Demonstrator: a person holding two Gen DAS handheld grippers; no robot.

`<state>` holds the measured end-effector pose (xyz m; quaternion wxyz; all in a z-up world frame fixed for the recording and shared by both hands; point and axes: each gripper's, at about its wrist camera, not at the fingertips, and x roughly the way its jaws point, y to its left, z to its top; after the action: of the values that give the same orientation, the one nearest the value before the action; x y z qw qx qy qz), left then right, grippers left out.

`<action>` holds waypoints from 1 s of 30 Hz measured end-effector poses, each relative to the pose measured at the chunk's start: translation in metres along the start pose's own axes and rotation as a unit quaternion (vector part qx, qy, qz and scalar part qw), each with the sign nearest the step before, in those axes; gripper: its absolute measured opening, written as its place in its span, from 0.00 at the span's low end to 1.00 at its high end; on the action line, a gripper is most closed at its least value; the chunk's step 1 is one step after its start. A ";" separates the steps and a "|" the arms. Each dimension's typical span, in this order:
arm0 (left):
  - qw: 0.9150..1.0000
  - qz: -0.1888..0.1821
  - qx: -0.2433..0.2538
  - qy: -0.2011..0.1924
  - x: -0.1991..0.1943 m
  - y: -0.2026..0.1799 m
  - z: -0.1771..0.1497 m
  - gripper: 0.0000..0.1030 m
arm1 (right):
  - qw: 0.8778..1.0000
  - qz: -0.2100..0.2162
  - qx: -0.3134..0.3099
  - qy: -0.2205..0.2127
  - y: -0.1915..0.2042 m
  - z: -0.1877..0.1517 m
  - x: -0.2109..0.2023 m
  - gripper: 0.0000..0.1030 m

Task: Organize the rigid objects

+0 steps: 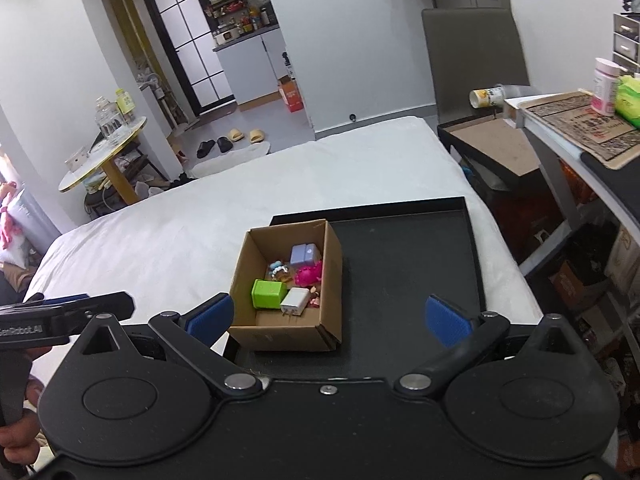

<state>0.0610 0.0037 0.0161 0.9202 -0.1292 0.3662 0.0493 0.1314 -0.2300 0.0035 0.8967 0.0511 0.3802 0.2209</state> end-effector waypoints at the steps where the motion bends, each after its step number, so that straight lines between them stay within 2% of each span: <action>1: 1.000 0.001 0.002 -0.002 -0.004 -0.001 -0.001 0.98 | 1.000 -0.001 -0.001 -0.001 0.000 -0.002 -0.004 1.00; 11: 0.999 0.019 0.018 -0.026 -0.036 -0.011 -0.015 0.98 | 1.000 0.007 -0.003 -0.002 0.008 -0.011 -0.024 1.00; 21: 0.998 0.019 0.029 -0.046 -0.062 -0.018 -0.025 0.98 | 1.000 0.013 -0.024 -0.013 0.014 -0.016 -0.044 1.00; 30: 0.999 0.013 0.022 -0.036 -0.070 -0.012 -0.036 0.98 | 0.999 0.013 -0.034 -0.009 0.019 -0.022 -0.052 1.00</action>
<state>-0.0113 -0.0179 0.0412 0.9348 -0.1022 0.3352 0.0577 0.0771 -0.2369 0.0276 0.8983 0.0276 0.3640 0.2446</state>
